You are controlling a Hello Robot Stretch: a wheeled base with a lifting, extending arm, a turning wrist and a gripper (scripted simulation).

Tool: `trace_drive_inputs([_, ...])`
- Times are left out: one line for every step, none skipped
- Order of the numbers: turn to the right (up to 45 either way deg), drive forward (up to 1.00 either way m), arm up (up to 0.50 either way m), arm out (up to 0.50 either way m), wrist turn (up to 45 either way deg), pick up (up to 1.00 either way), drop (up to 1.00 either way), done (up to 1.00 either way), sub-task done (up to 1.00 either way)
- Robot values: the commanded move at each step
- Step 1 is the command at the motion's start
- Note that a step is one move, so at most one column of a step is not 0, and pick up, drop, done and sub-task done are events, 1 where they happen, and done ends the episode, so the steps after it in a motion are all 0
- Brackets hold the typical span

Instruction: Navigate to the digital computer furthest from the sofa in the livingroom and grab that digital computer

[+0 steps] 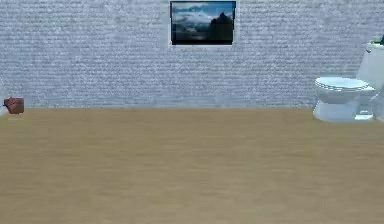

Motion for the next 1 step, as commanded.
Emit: trace_drive_inputs([45.0, 0.0, 0.0, 0.0, 0.0, 0.0, 0.0, 0.0, 0.0])
